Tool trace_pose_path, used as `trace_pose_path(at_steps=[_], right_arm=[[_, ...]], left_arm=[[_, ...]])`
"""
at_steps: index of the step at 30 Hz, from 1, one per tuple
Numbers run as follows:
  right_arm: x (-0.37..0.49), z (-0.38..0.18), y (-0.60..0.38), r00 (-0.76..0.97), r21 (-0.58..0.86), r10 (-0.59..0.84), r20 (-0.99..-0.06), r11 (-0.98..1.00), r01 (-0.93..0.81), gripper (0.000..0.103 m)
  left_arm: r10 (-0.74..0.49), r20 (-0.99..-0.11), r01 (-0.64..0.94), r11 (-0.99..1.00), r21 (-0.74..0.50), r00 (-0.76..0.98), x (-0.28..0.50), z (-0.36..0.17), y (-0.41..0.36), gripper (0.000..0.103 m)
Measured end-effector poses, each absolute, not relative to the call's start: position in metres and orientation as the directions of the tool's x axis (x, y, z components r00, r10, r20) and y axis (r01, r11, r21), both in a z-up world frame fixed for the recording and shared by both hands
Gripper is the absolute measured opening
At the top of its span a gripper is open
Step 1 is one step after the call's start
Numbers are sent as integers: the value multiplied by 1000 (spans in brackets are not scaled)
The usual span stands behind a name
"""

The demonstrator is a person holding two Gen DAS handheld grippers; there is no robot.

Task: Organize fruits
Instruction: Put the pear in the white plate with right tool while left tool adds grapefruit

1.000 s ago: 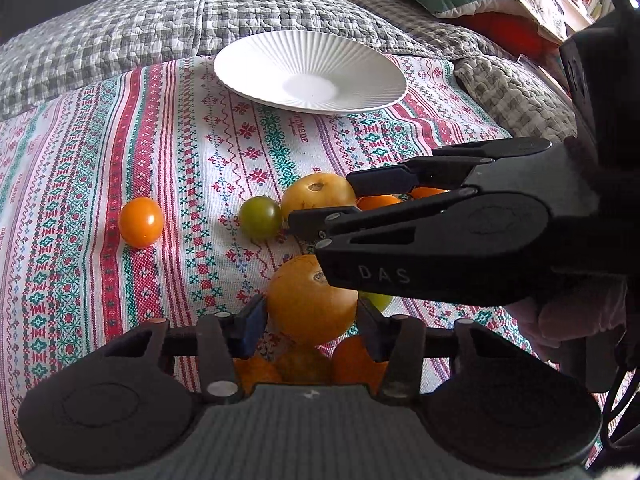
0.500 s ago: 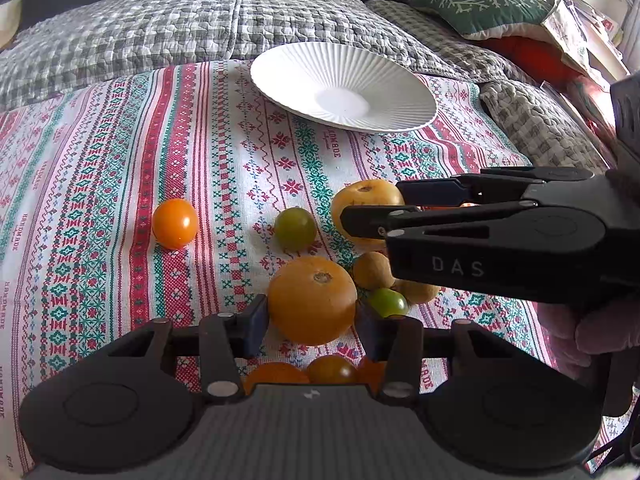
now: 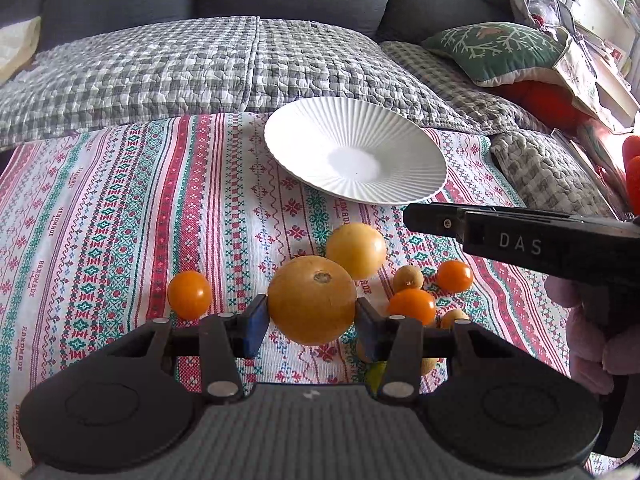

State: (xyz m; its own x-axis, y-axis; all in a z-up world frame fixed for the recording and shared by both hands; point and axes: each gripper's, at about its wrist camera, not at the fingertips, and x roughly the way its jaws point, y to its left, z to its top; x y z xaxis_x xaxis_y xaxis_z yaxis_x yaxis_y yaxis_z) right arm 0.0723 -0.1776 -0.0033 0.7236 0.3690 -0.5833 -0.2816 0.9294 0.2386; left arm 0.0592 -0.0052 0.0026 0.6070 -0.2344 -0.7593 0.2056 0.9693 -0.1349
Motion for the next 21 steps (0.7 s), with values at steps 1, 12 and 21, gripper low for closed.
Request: trace_pose_path(at_steps=[1,12,21], right_arm=[[74,-5,-178,711,250,379,-592,925,-285,21],[82,-25,-157,644,248,418,-641,907,-341,63],[97,-39,-127,585,236,420,-694,900,-366,61]], left_arm=[[-238,-760,203,969,-142,605,61,1,-5,35],[-210,-796,217,971,-101,568,50,-10,0,35],[-195,-814,211,973,-91,547,49,-16,11,35]])
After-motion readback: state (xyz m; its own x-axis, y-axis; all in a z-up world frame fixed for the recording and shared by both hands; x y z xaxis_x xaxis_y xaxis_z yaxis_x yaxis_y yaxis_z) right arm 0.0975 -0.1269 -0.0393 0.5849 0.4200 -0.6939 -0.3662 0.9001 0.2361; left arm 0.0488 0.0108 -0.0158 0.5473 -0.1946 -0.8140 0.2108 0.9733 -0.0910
